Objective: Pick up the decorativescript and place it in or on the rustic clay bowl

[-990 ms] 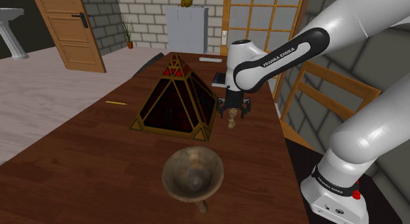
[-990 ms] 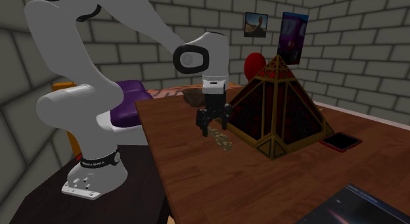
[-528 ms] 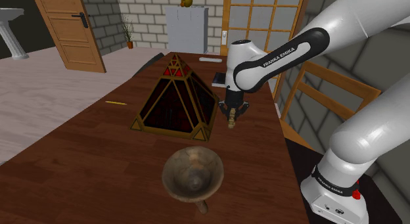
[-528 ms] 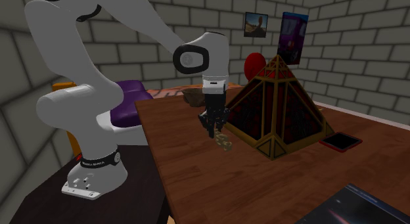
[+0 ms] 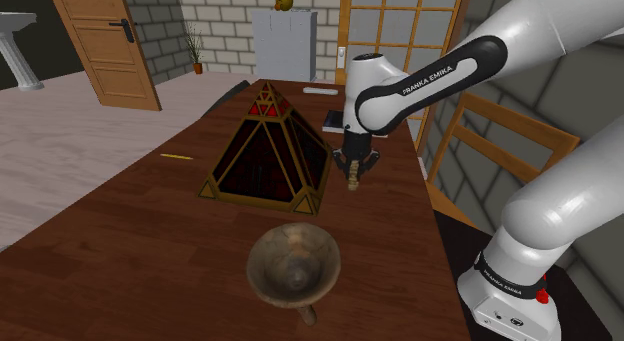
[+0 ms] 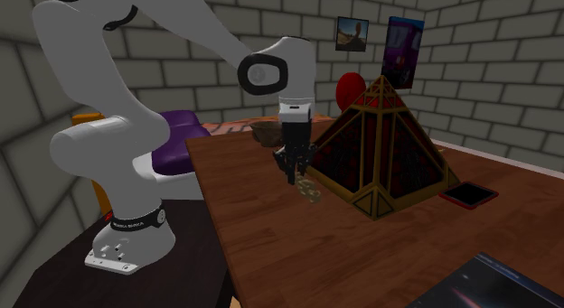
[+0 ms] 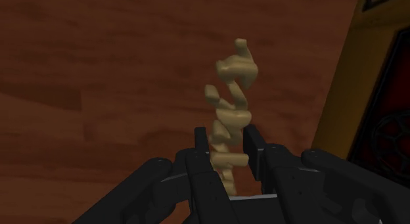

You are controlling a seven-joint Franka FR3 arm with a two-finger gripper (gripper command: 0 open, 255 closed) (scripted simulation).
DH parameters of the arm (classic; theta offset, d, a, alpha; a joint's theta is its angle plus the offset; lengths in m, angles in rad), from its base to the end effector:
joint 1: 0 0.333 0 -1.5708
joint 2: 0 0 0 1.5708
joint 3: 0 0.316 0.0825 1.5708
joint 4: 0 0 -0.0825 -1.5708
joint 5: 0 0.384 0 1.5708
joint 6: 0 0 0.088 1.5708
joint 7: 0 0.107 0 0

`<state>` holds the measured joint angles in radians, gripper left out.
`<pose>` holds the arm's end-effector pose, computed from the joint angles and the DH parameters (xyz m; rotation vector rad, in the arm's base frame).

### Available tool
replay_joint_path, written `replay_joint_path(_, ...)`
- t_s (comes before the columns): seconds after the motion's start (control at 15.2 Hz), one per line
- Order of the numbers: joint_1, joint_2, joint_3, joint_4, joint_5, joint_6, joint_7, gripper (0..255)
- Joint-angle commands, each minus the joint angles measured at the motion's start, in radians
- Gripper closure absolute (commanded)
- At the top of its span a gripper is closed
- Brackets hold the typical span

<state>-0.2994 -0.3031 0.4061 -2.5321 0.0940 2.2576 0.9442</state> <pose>0.4284 0.0462 0.3746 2.7880 -1.3695 0.0466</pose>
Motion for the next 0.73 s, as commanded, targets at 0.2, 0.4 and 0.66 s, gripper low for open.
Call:
replay_joint_path(0.2, 0.004, -0.044, -0.014, 0.035, 0.01, -0.078, -0.014, 255)
replay_joint_path(0.4, 0.006, -0.065, -0.02, 0.061, 0.013, -0.123, -0.019, 255)
replay_joint_path(0.66, 0.007, -0.088, -0.029, 0.097, 0.015, -0.182, -0.025, 255)
